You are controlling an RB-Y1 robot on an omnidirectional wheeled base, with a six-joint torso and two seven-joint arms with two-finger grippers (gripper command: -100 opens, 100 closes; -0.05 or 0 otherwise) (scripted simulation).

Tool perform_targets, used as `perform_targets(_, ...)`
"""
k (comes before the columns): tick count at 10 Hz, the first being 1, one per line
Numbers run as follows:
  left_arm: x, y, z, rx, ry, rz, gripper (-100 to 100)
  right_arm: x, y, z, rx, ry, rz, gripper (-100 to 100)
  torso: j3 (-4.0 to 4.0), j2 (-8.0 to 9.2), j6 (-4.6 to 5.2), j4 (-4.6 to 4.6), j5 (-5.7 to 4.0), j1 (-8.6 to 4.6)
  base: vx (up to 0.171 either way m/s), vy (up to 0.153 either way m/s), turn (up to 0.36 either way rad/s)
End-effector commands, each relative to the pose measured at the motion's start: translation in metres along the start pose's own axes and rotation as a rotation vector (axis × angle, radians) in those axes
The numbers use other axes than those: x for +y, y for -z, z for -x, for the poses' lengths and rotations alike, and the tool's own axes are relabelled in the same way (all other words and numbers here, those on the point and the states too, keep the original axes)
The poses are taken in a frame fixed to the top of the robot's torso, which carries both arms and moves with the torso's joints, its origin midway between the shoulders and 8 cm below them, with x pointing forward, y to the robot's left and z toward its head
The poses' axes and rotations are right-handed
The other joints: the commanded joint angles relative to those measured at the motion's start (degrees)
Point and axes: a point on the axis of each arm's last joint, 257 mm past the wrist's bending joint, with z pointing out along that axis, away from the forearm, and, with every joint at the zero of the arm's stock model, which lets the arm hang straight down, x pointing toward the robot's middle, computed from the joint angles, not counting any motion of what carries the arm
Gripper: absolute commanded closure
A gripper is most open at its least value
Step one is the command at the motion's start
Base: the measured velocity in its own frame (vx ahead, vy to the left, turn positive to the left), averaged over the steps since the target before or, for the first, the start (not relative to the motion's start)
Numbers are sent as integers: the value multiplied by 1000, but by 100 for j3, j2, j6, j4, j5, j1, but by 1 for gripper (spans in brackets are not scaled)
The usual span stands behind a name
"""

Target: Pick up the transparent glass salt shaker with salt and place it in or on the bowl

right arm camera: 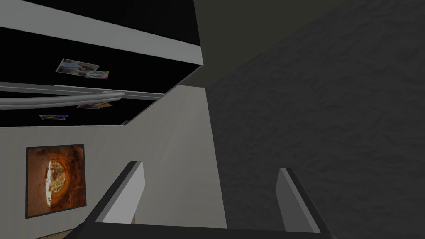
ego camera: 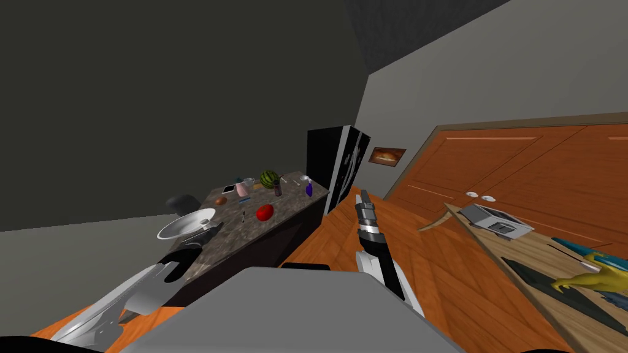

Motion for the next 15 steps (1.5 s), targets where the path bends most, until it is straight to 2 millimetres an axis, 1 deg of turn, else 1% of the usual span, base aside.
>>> perform_targets(1,19,-4,1,0,-10,28,-100,0,0,0,0,0,0,0,0,0,0,0,0,0,-26,-20,-165)
perform_targets(4,20,-4,2,-7,20,30,-100,0,0,0,0,0,0,0,4,6,0,1,-1,-2,-24,-11,-50)
perform_targets(5,39,-7,3,-3,-3,60,-100,0,0,0,0,0,0,0,1,1,0,0,0,0,-32,-18,-203)
perform_targets(6,39,-7,4,-9,-15,60,-100,0,0,0,0,0,0,0,3,7,5,1,0,-3,-43,-19,-128)
perform_targets(8,39,-7,4,-12,29,59,-100,0,0,0,0,0,0,0,4,6,-1,1,-1,-3,-13,-9,12)
perform_targets(9,58,-9,5,-8,2,88,-100,0,0,0,0,0,0,0,1,1,-1,0,0,-1,-30,-24,-238)
perform_targets(12,58,-9,7,-16,39,87,-100,0,0,0,0,0,0,0,4,7,-2,2,-1,-3,-23,-14,-20)
perform_targets(13,77,-11,8,-11,14,116,-100,0,0,0,0,0,0,0,1,1,-1,0,0,0,-36,-24,-236)
perform_targets(15,76,-11,9,-18,21,114,-100,0,0,0,0,0,0,0,6,10,-1,2,-2,-6,-30,-19,-46)
